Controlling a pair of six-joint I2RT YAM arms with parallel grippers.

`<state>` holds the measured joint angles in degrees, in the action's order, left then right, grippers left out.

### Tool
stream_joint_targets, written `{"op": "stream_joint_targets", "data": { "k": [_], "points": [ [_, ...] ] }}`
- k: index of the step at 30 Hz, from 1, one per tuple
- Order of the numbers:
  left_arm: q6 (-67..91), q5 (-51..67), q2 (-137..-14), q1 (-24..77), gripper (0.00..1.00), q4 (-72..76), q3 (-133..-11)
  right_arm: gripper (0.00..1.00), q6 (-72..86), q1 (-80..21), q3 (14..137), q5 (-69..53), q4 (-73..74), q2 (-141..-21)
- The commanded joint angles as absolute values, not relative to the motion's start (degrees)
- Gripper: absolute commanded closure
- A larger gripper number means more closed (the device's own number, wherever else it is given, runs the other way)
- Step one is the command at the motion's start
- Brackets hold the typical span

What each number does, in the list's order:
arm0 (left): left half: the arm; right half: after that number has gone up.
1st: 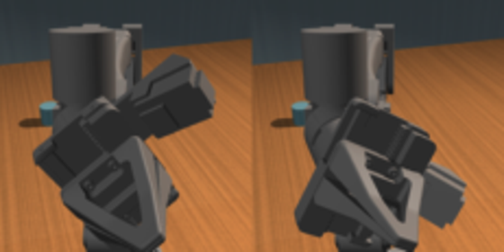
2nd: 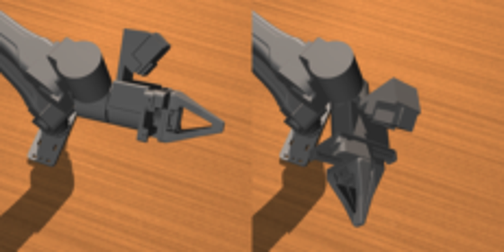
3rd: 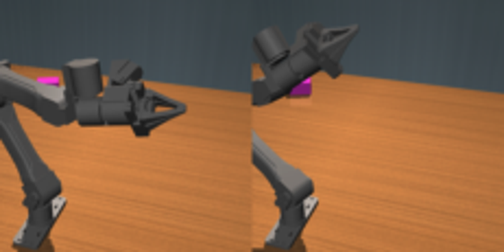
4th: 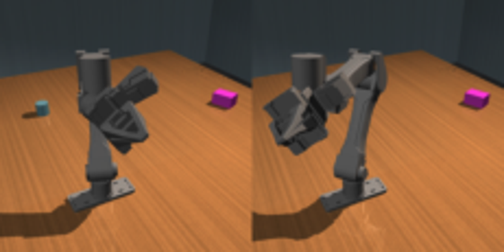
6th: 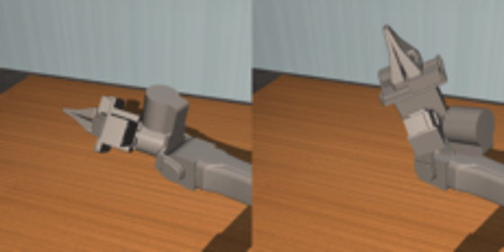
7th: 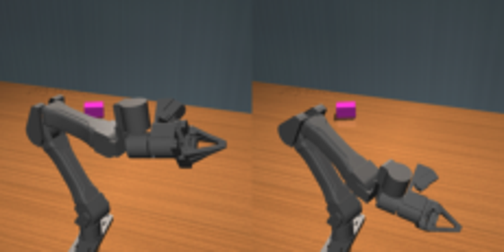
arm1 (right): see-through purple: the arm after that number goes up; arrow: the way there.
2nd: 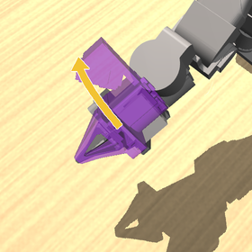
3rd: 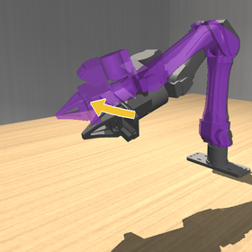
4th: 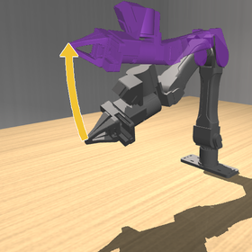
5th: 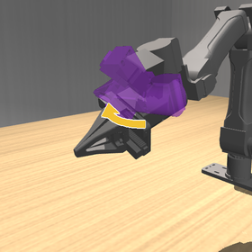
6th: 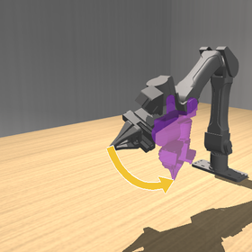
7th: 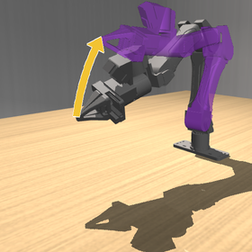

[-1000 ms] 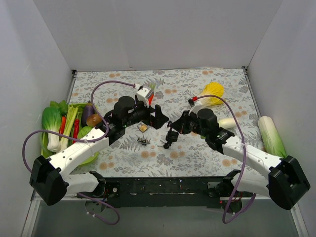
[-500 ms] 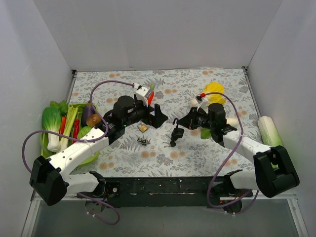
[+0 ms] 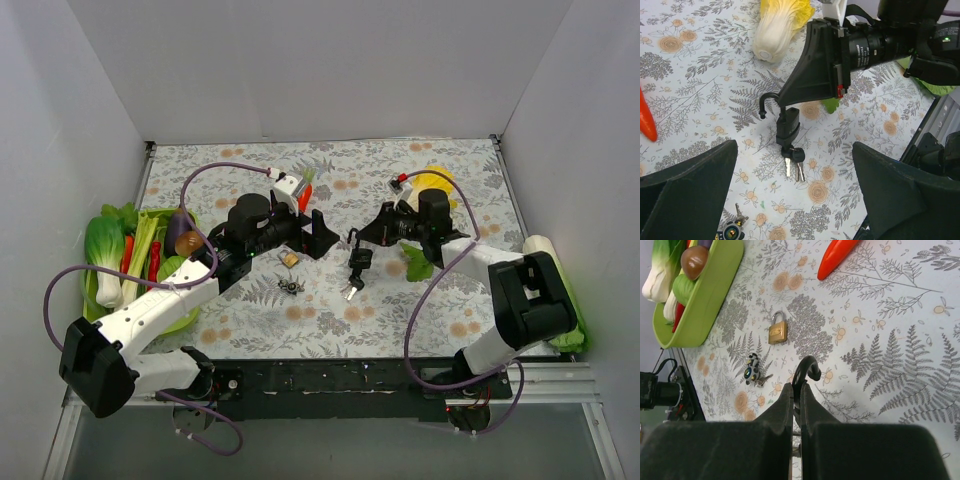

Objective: Unlock with the key

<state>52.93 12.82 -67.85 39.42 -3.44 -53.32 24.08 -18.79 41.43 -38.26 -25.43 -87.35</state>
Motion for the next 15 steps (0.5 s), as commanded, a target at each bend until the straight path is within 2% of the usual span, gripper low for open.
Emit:
{"op": "stream_joint_targets", "data": {
  "k": [1, 8, 15],
  "points": [
    [51.8, 12.0, -65.7, 39.0, 0.02, -3.4, -55.4, 0.99, 18.6, -17.1, 46.8, -41.3, -25.5, -91.9],
    [51.8, 12.0, -65.9, 38.9, 0.02, -3.6, -55.5, 0.99, 17.5, -16.1, 52.8, -44.6, -24.5, -101.0],
    [51.6, 12.2, -66.3, 38.9, 0.02, -3.7, -55.5, 0.99, 11.4, -16.0, 57.6, -38.9, -17.5, -104.4]
  ]
}}
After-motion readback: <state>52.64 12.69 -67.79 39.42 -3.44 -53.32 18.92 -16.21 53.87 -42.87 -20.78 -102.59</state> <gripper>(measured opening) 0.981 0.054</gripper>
